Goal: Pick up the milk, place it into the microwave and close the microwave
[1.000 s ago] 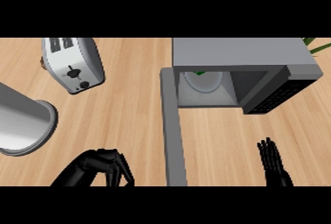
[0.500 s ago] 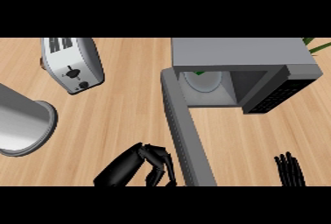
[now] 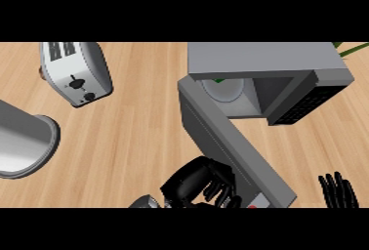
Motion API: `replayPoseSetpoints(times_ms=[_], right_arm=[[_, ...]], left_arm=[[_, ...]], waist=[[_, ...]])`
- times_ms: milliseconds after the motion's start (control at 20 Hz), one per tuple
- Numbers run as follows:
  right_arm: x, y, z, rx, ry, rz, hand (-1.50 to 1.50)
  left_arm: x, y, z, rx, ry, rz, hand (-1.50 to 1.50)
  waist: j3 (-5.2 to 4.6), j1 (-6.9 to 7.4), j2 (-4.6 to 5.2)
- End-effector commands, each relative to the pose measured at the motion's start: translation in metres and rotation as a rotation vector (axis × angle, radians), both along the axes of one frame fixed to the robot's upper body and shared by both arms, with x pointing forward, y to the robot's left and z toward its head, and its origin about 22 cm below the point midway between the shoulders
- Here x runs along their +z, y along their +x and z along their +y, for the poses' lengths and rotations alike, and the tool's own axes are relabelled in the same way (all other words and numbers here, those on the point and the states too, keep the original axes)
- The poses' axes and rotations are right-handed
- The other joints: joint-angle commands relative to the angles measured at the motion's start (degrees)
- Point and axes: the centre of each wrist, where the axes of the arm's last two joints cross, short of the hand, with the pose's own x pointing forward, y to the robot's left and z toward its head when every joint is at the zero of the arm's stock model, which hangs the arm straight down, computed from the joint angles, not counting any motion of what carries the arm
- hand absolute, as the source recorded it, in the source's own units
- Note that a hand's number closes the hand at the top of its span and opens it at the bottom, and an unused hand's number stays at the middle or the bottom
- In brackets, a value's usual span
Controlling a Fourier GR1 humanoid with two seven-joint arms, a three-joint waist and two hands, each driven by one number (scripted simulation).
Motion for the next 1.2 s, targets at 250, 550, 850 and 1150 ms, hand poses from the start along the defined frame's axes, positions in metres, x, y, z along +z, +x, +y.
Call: replayPoseSetpoints(times_ms=[250,550,850,1150], right_arm=[[0.039,0.007,0.013,0.161,0.083,-0.136,-1.5],[0.063,0.012,0.009,0.214,0.092,-0.169,-1.5],[0.081,0.018,0.009,0.259,0.067,-0.185,-1.5],[0.098,0.019,0.01,0.331,0.074,-0.181,-1.5]], left_arm=[[-0.031,-0.004,-0.043,0.021,0.1,0.083,1.5],[-0.012,0.023,-0.049,0.15,-0.037,0.08,1.5],[0.002,0.052,-0.046,0.28,-0.18,0.03,-1.5],[0.011,0.078,-0.043,0.438,-0.23,0.008,1.5]], waist=[[-0.05,-3.8,0.5],[-0.12,-6.39,0.97],[-0.23,-9.22,1.94],[-0.24,-11.25,2.61]])
